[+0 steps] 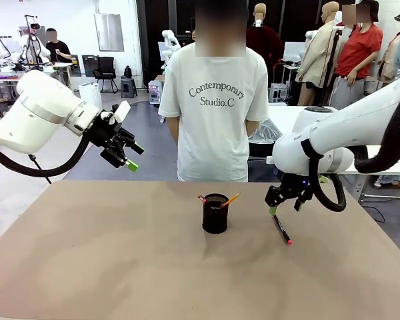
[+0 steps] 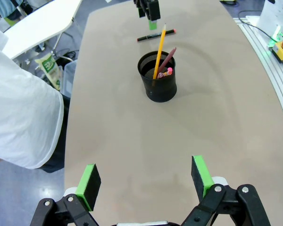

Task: Place the pens into the pen holder.
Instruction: Pick up a writing instrument from the table and place it into the Pen holder.

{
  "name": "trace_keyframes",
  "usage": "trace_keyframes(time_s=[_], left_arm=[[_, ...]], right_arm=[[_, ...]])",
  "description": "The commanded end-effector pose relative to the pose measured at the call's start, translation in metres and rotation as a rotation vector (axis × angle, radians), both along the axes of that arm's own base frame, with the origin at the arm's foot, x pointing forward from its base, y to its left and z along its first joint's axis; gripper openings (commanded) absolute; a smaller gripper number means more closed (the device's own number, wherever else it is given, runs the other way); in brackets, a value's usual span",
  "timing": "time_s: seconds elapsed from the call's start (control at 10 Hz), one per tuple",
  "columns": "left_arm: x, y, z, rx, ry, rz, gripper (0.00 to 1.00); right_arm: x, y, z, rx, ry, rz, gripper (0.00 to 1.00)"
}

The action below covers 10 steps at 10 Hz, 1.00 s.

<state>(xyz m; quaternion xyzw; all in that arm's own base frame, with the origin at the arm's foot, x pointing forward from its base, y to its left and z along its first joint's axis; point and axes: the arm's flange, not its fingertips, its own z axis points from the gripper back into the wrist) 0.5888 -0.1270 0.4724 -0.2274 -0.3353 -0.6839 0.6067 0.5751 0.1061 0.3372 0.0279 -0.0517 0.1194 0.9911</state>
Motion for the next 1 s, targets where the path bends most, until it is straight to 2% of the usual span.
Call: trace_keyframes(time_s=[0.0, 0.5, 0.8, 0.9], left_arm=[[-0.001, 0.000, 0.000, 0.009, -0.004, 0.002, 1.00], [-0.001, 0.000, 0.000, 0.009, -0.004, 0.002, 1.00], [-0.001, 0.000, 0.000, 0.009, -0.004, 0.002, 1.00], [-0.001, 0.000, 0.000, 0.009, -0.004, 0.002, 1.00]], right_arm=[[0.008, 0.008, -0.007, -0.036, 0.025, -0.036, 1.00], [0.017, 0.012, -0.034, -0.088, 0.075, -0.077, 1.00], [0.021, 0.015, -0.040, -0.092, 0.084, -0.072, 1.00], [0.023, 0.016, -0.040, -0.069, 0.083, -0.064, 0.93]])
